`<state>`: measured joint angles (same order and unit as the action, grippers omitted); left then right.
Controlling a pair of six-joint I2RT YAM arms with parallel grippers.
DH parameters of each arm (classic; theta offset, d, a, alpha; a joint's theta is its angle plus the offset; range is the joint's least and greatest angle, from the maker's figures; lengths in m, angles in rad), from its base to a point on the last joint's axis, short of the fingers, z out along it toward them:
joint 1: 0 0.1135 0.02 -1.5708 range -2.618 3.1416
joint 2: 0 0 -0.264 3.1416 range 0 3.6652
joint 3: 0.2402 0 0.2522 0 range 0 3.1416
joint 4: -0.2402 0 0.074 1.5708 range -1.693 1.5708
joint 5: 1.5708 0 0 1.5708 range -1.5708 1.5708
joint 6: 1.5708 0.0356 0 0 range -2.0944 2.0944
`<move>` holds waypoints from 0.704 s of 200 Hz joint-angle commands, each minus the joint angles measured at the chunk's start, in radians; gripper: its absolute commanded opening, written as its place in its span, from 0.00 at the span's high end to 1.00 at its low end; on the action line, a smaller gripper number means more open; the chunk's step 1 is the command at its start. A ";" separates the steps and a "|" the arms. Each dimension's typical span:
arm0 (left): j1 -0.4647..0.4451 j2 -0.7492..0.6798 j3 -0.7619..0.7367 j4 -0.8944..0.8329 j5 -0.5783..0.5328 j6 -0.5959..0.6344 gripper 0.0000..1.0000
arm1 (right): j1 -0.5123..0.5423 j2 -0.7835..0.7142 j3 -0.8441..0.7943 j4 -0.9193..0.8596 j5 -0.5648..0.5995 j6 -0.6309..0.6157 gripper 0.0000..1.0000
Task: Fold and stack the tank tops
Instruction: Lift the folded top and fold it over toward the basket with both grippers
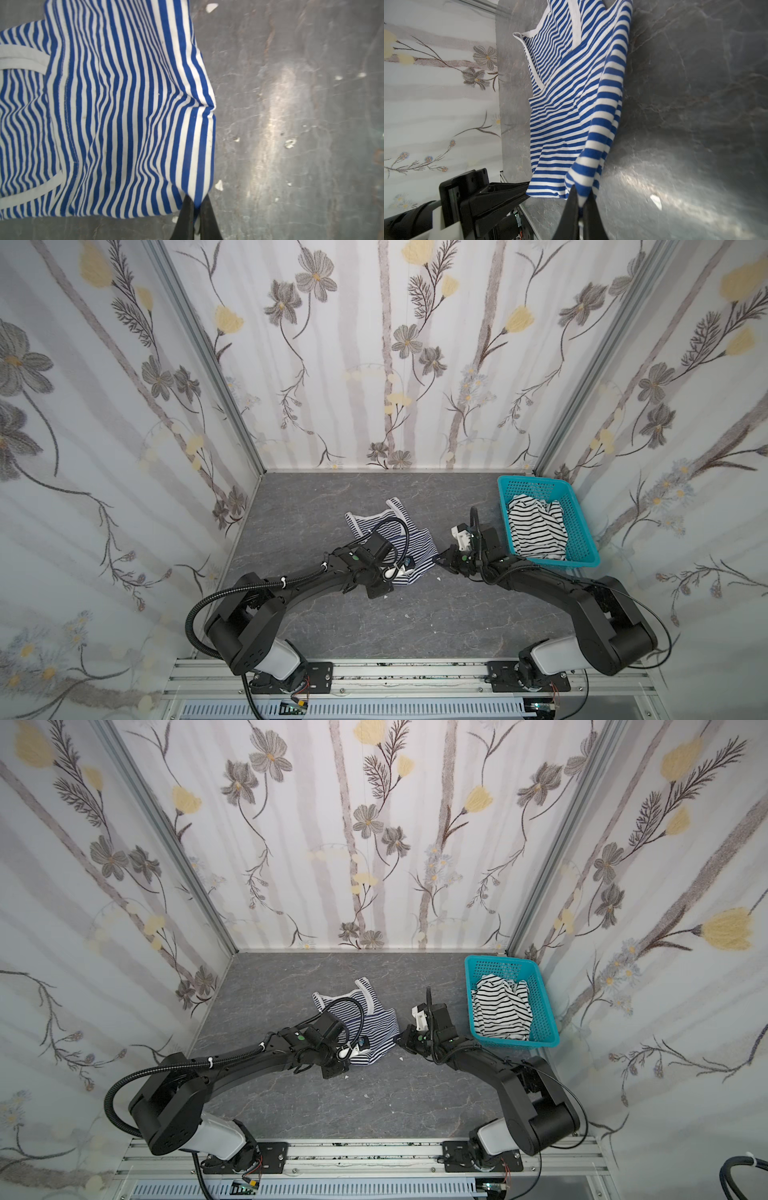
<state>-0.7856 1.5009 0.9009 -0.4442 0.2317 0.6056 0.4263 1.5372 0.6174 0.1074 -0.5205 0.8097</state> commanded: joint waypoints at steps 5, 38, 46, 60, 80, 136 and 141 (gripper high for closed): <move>-0.047 -0.006 0.058 -0.136 0.169 -0.021 1.00 | -0.002 -0.162 -0.036 -0.113 0.065 -0.013 1.00; -0.100 -0.020 0.132 -0.195 0.294 -0.047 1.00 | -0.008 -0.385 -0.001 -0.327 0.117 -0.042 1.00; -0.111 -0.019 0.151 -0.206 0.327 -0.054 1.00 | -0.007 -0.414 0.020 -0.385 0.132 -0.051 1.00; -0.126 -0.023 0.180 -0.220 0.381 -0.065 1.00 | -0.009 -0.451 0.053 -0.454 0.146 -0.062 1.00; -0.130 -0.025 0.227 -0.247 0.457 -0.069 1.00 | -0.010 -0.466 0.102 -0.527 0.160 -0.079 1.00; -0.063 0.021 0.280 -0.256 0.477 -0.012 1.00 | -0.016 -0.360 0.259 -0.571 0.170 -0.130 0.98; -0.048 0.031 0.282 -0.257 0.478 -0.003 1.00 | -0.017 -0.338 0.271 -0.570 0.167 -0.138 0.98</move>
<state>-0.8780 1.4986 1.1706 -0.6781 0.6788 0.5507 0.4133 1.1385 0.8455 -0.4549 -0.3767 0.7185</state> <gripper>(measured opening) 0.051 0.049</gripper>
